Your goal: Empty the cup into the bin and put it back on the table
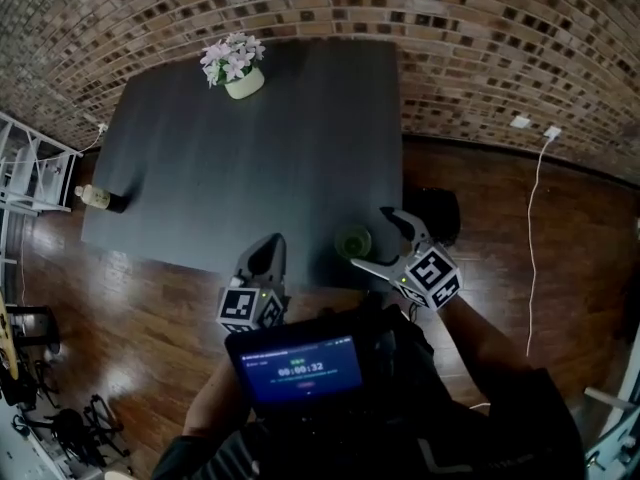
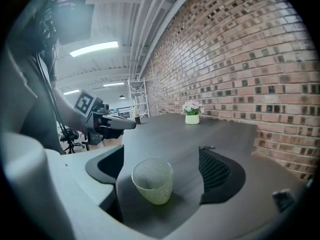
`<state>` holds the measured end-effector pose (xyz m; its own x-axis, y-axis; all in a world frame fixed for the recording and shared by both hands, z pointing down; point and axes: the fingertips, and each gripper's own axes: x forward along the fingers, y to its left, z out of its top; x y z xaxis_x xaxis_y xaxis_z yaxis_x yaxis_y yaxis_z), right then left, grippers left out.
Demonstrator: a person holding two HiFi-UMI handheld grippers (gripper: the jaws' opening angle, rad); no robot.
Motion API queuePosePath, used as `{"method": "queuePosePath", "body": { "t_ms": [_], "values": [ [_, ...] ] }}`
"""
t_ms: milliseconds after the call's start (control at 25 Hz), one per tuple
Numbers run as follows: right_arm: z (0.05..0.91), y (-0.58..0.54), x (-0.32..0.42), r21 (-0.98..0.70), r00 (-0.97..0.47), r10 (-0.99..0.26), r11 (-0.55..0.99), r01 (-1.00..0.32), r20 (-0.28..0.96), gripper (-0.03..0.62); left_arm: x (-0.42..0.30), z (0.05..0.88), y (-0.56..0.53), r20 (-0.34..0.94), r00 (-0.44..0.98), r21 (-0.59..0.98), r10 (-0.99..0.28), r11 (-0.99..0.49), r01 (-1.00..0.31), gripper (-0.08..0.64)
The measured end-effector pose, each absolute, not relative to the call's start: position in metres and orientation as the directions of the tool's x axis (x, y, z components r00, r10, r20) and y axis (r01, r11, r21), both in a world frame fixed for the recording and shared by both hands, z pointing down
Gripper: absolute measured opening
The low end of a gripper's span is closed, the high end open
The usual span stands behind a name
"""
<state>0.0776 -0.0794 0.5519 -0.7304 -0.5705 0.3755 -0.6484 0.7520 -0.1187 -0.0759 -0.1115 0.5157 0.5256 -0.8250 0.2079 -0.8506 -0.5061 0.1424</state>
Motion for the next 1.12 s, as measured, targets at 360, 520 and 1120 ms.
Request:
{"method": "queuePosePath", "body": {
  "t_ms": [360,520,1120],
  "values": [
    [0.5,-0.066,0.062,-0.068,-0.641,-0.696,0.659,-0.749,0.322,0.379,-0.107,0.476,-0.103,0.117,0.595,0.159,-0.795,-0.577,-0.801,0.0],
    [0.476,-0.057,0.06,-0.022,-0.568,-0.77,0.588,-0.808,0.289,0.273,-0.114,0.455,-0.097,0.067,0.625,0.182,-0.778,-0.606,-0.774,0.0],
    [0.406,-0.009,0.063,0.01,-0.476,-0.843,0.493,-0.87,0.25,0.031,-0.106,0.391,-0.072,-0.036,0.699,0.223,-0.714,-0.688,-0.691,0.0]
  ]
}}
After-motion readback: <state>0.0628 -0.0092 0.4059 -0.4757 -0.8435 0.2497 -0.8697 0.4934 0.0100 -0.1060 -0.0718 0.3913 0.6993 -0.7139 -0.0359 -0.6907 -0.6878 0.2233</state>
